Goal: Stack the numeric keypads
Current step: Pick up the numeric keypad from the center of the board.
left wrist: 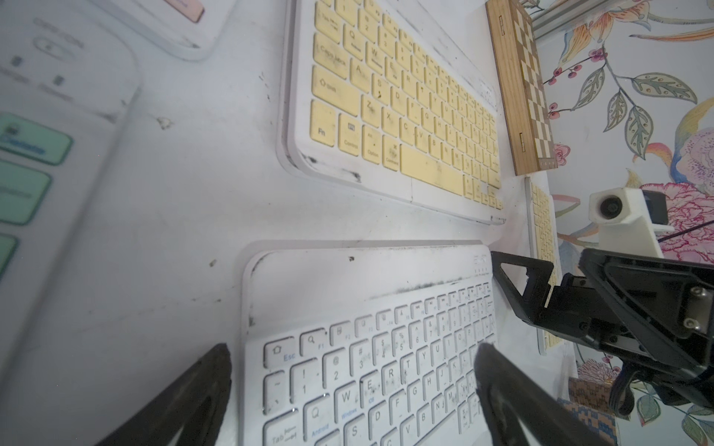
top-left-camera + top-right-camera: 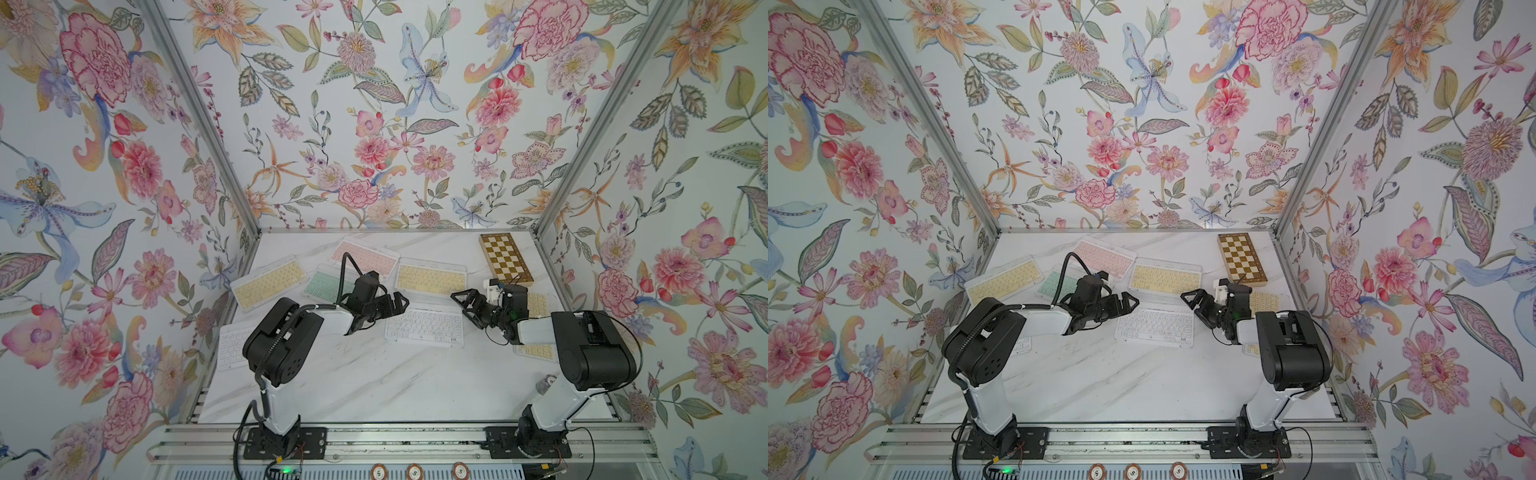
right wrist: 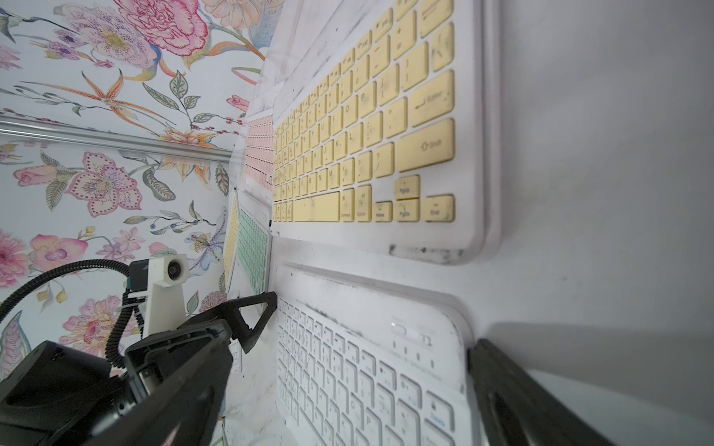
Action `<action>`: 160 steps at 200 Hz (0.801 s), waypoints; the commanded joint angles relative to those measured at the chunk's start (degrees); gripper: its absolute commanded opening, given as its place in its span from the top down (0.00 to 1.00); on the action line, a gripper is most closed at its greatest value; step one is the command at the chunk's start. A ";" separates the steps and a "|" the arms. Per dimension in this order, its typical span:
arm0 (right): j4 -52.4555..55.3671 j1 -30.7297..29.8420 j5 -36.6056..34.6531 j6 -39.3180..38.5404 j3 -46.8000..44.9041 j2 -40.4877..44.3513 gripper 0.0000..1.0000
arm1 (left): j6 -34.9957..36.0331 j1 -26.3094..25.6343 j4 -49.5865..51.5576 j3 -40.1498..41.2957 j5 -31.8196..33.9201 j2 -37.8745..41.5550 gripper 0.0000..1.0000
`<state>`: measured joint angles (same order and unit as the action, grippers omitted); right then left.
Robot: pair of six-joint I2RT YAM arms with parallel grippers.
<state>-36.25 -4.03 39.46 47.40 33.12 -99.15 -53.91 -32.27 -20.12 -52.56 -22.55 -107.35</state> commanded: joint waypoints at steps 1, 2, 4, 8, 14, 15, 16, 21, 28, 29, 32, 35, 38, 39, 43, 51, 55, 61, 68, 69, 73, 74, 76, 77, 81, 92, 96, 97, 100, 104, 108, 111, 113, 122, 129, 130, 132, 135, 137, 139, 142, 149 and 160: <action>-4.33 -0.01 2.64 2.36 -2.00 -1.52 0.01 | 1.09 -0.34 4.81 -0.18 -0.84 -2.60 0.01; -4.61 -0.01 2.64 2.40 -2.05 -1.50 0.01 | 1.13 -0.34 4.82 -0.18 -0.84 -2.64 0.01; -5.08 -0.01 2.81 2.47 -2.20 -1.49 0.01 | 1.16 -0.34 4.76 -0.18 -0.88 -2.68 0.01; -5.91 -0.10 3.02 2.74 -2.42 -1.48 0.01 | 1.18 -0.36 4.78 -0.18 -0.90 -2.75 0.01; -6.76 -0.09 3.28 2.88 -2.66 -1.36 0.01 | 1.18 -0.35 4.82 -0.18 -0.84 -2.90 0.01; -6.92 -0.09 3.27 2.92 -2.69 -1.33 0.01 | 1.18 -0.34 4.83 -0.18 -0.88 -2.88 0.01; -7.04 -0.10 3.35 2.94 -2.74 -1.32 0.01 | 1.13 -0.34 4.83 -0.22 -0.86 -2.92 0.01; -8.02 -0.15 3.62 3.17 -3.00 -1.22 0.01 | 1.16 -0.34 4.80 -0.19 -0.98 -3.01 0.01; -9.73 -0.19 3.97 3.44 -3.39 -1.15 0.01 | 1.17 -0.33 4.76 -0.18 -0.98 -3.08 0.01; -9.90 -0.19 4.01 3.56 -3.45 -1.19 0.01 | 1.13 -0.33 4.75 -0.18 -0.99 -3.06 0.01; -10.20 -0.19 4.03 3.60 -3.53 -1.10 0.01 | 1.17 -0.35 4.73 -0.18 -1.01 -3.16 0.01; -10.74 -0.26 4.25 3.72 -3.59 -1.04 0.01 | 1.18 -0.34 4.69 -0.11 -1.01 -3.19 0.01; -10.95 -0.27 4.32 3.75 -3.59 -1.05 0.01 | 1.16 -0.34 4.64 -0.09 -1.09 -3.19 0.01; -11.00 -0.27 4.36 3.80 -3.64 -1.09 0.01 | 1.17 -0.34 4.60 -0.09 -1.09 -3.16 0.01; -11.25 -0.27 4.56 3.81 -3.68 -1.06 0.01 | 1.10 -0.34 4.52 -0.01 -1.10 -3.27 0.01; -12.29 -0.27 4.73 4.01 -3.89 -0.97 0.01 | 1.09 -0.34 4.48 0.07 -1.10 -3.38 0.01; -12.66 -0.30 4.74 4.16 -3.94 -1.00 0.01 | 1.09 -0.34 4.40 0.08 -1.12 -3.39 0.01; -13.05 -0.36 4.83 4.29 -3.94 -0.98 0.01 | 1.09 -0.34 4.38 0.19 -1.16 -3.39 0.01; -13.21 -0.45 4.92 4.37 -3.94 -1.07 0.01 | 1.00 -0.34 4.24 0.25 -1.18 -3.39 0.01; -13.22 -0.45 4.92 4.37 -3.94 -1.10 0.01 | 1.00 -0.34 4.22 0.25 -1.18 -3.35 0.01; -13.36 -0.53 4.98 4.46 -3.88 -1.12 0.01 | 1.00 -0.36 4.22 0.26 -1.23 -3.41 0.01; -13.43 -0.53 5.00 4.55 -3.91 -1.12 0.01 | 1.00 -0.35 4.21 0.26 -1.25 -3.44 0.01; -13.70 -0.47 5.12 4.59 -3.94 -1.15 0.01 | 1.00 -0.34 4.17 0.26 -1.20 -3.43 0.01; -13.70 -0.47 5.12 4.59 -3.94 -1.15 0.01 | 1.00 -0.38 4.19 0.26 -1.19 -3.41 0.01; -14.62 -0.64 5.31 4.99 -4.11 -1.22 0.01 | 0.93 -0.34 4.15 0.30 -1.19 -3.48 0.01; -16.91 -0.93 6.07 6.06 -4.47 -1.35 0.01 | 0.80 -0.34 3.95 0.43 -1.45 -3.40 0.01; -17.32 -0.93 6.33 6.34 -4.54 -1.24 0.01 | 0.74 -0.34 3.78 0.48 -1.65 -3.39 0.01; -17.52 -1.00 6.37 6.37 -4.55 -1.23 0.01 | 0.69 -0.38 3.78 0.50 -1.73 -3.35 0.01; -17.94 -1.10 6.54 6.55 -4.56 -1.17 0.01 | 0.59 -0.30 3.70 0.60 -1.78 -3.31 0.01; -18.33 -1.30 6.74 6.67 -4.56 -1.06 0.01 | 0.42 -0.33 3.38 0.68 -2.15 -3.22 0.01; -18.53 -1.48 6.89 6.76 -4.56 -0.90 0.01 | 0.19 -0.29 3.00 0.82 -2.42 -3.14 0.01; -18.63 -1.52 7.00 6.80 -4.56 -0.71 0.01 | 0.01 -0.33 2.70 0.91 -2.67 -3.05 0.01; -18.74 -1.70 7.09 6.76 -4.56 -0.55 0.01 | -0.15 -0.38 2.34 1.02 -2.85 -2.98 0.01; -19.47 -2.09 7.12 6.91 -4.88 0.34 0.01 | -0.95 -0.34 1.00 1.52 -3.48 -2.48 0.01; -19.94 -2.41 7.11 6.92 -5.10 1.01 0.01 | -1.60 -0.30 0.04 1.83 -3.97 -1.98 0.01; -19.97 -2.44 7.11 6.92 -5.09 1.13 0.01 | -1.66 -0.28 -0.07 1.88 -4.07 -1.85 0.01; -19.99 -2.53 7.14 7.01 -5.13 1.46 0.01 | -1.84 -0.28 -0.27 1.98 -4.19 -1.75 0.01; -20.00 -2.68 7.06 7.01 -5.17 1.85 0.01 | -2.10 -0.25 -0.55 2.01 -4.41 -1.62 0.01; -20.00 -2.76 7.04 7.03 -5.17 2.12 0.01 | -2.26 -0.25 -0.74 2.02 -4.54 -1.48 0.01; -20.02 -2.85 6.97 7.08 -5.17 2.36 0.01 | -2.43 -0.25 -1.00 2.08 -4.64 -1.35 0.01; -19.88 -3.00 6.84 7.17 -5.17 2.75 0.01 | -2.69 -0.27 -1.32 2.17 -4.84 -1.17 0.01; -19.88 -3.30 6.53 7.39 -5.14 3.63 0.01 | -3.38 -0.25 -2.13 2.34 -5.11 -0.80 0.01; -19.81 -4.05 5.73 8.15 -4.80 4.65 0.01 | -4.52 -0.21 -3.61 2.59 -5.64 -0.36 0.01</action>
<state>-52.47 -4.78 41.08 52.99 28.38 -98.04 -54.74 -31.79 -22.90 -51.86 -22.52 -107.74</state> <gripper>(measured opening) 0.992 0.994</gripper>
